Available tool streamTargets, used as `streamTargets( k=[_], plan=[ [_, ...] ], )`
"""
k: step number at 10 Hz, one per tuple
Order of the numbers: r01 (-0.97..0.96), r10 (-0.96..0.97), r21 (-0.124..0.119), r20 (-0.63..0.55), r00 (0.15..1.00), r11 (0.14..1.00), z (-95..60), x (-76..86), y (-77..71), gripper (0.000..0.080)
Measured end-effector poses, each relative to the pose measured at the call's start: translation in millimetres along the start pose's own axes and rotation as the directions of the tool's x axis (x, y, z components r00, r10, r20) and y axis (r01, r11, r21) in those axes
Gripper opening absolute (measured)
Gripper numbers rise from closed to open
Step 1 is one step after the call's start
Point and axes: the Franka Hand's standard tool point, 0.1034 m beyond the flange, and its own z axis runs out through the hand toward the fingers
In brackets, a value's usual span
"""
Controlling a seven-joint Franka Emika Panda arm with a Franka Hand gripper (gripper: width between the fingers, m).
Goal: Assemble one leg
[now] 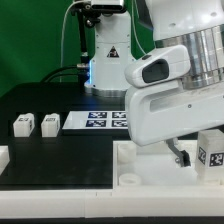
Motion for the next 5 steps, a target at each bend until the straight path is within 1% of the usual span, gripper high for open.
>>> streamTargets(
  k=[1, 2, 3, 4, 5],
  plan=[
    [-0.080, 0.080, 0.007, -0.001, 0.997, 0.997, 0.3, 0.1, -1.1, 0.0555],
    [-0.204, 0.204, 0.014, 0.000, 0.979, 0.979, 0.7, 0.0, -3.0, 0.0359],
    [-0.296, 0.296, 0.011, 0.000, 0.955, 0.955, 0.6, -0.5, 0.9, 0.0304],
    [-0.409, 0.409, 0.008, 0.001, 0.912, 0.912, 0.7, -0.7, 2.2, 0.0304],
    [-0.546, 0.546, -0.003, -0.002, 0.838, 0.838, 0.5, -1.3, 4.7, 0.0304]
  ],
)
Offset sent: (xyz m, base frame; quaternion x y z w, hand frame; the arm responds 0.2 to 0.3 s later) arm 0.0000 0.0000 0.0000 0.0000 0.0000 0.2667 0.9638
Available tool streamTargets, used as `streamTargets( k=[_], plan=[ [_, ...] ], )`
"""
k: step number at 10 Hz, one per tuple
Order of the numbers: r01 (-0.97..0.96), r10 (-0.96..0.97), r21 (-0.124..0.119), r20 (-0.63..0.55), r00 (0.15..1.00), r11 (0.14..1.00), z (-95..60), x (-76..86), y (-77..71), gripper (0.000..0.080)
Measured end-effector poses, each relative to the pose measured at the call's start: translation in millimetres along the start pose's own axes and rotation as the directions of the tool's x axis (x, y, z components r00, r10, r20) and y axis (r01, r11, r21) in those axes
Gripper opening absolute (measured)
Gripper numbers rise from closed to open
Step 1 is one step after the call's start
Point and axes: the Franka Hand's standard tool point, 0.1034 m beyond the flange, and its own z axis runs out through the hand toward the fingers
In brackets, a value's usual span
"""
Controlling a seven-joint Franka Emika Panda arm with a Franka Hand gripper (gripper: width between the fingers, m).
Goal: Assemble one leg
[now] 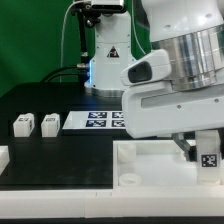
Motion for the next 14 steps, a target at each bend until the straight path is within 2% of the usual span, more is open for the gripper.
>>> streamTargets(
  k=[1, 2, 3, 5, 8, 9, 10, 11, 12, 13, 14],
  plan=[
    [-0.132, 0.132, -0.012, -0.002, 0.991, 0.991, -0.3, -0.2, 2.0, 0.0304],
    [-0.270, 0.270, -0.013, -0.002, 0.963, 0.963, -0.8, -1.0, 5.0, 0.0304],
    [-0.434, 0.434, 0.001, 0.009, 0.901, 0.901, -1.2, -2.6, 8.2, 0.0304],
    [-0.743, 0.742, 0.026, 0.048, 0.669, 0.668, -1.3, -10.5, 13.0, 0.0304],
    [-0.915, 0.913, 0.007, 0.070, 0.402, 0.403, -1.6, -19.1, 4.7, 0.0303],
    [-0.917, 0.915, 0.008, 0.067, 0.398, 0.399, -1.7, -18.4, 5.6, 0.0303],
    [-0.891, 0.889, 0.011, 0.066, 0.453, 0.453, -1.6, -18.3, 6.4, 0.0303],
    [-0.892, 0.889, 0.011, 0.066, 0.452, 0.453, -1.0, -18.8, 6.0, 0.0303],
    [-0.841, 0.839, 0.000, 0.062, 0.540, 0.541, -0.7, -20.8, 5.6, 0.0473],
    [-0.700, 0.700, -0.031, 0.063, 0.711, 0.714, -1.4, -25.3, 2.8, 0.0590],
    [-0.617, 0.621, -0.065, 0.068, 0.781, 0.784, -2.7, -33.8, -2.9, 0.0636]
  ],
)
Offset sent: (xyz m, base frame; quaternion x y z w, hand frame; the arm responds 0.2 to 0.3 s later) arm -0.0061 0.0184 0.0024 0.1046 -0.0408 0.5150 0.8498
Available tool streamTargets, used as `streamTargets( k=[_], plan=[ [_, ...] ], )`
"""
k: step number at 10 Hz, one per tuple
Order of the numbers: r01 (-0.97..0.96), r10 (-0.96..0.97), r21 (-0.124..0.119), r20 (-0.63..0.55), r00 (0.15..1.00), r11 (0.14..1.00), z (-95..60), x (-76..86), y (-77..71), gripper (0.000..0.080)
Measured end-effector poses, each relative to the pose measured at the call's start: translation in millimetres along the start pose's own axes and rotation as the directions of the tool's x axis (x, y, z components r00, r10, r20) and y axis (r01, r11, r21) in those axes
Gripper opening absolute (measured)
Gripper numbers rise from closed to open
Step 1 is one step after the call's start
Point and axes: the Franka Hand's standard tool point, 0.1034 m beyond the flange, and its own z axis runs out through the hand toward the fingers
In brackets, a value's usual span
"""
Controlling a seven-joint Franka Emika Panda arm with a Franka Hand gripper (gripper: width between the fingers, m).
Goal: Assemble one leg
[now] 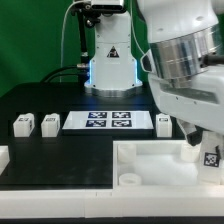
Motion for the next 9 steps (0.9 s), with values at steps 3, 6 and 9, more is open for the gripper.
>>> streamTargets(
  k=[3, 6, 9],
  plan=[
    [0.354, -0.354, -0.002, -0.001, 0.935, 0.935, 1.4, 1.6, 1.2, 0.0647],
    [0.707, -0.708, -0.043, -0.016, 0.706, 0.706, 1.5, 1.9, -7.3, 0.0649],
    [0.705, -0.706, -0.040, -0.017, 0.708, 0.708, 1.8, 2.1, -7.5, 0.0414]
  ],
)
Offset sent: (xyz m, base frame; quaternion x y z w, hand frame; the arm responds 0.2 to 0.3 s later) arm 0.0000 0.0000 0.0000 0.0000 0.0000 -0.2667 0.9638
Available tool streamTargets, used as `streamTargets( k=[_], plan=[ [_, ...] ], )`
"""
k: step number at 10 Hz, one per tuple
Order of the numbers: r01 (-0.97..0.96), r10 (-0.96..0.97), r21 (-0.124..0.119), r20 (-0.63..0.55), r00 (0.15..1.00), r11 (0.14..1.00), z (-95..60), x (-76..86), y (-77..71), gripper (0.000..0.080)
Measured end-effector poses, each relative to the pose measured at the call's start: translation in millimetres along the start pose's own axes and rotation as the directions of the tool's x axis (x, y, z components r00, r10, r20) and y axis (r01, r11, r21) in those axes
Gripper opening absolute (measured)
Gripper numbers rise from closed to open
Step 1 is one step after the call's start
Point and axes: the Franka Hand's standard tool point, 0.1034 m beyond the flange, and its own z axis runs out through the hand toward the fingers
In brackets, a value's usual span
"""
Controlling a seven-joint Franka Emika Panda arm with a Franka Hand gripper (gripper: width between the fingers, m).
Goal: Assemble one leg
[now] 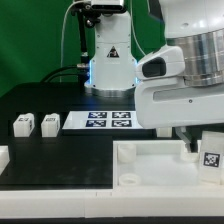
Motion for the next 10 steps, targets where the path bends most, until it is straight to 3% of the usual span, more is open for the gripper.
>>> streamTargets(
  k=[1, 2, 4, 6, 8, 9, 10],
  plan=[
    [-0.103, 0.103, -0.003, 0.003, 0.995, 0.995, 0.5, -0.4, 3.6, 0.0414],
    [-0.216, 0.216, -0.006, 0.003, 0.976, 0.976, 1.3, -0.4, 6.5, 0.0306],
    [-0.381, 0.381, -0.001, 0.006, 0.924, 0.924, 1.2, -0.7, 5.5, 0.0303],
    [-0.653, 0.652, 0.007, 0.034, 0.757, 0.758, -1.7, 1.5, 3.3, 0.0301],
    [-0.862, 0.859, 0.033, 0.075, 0.507, 0.506, 1.4, 3.7, 3.1, 0.0297],
    [-0.885, 0.881, 0.035, 0.083, 0.465, 0.464, 2.0, 3.8, 3.0, 0.0297],
    [-0.873, 0.869, 0.035, 0.083, 0.488, 0.487, 2.3, 3.4, 3.1, 0.0297]
  ],
)
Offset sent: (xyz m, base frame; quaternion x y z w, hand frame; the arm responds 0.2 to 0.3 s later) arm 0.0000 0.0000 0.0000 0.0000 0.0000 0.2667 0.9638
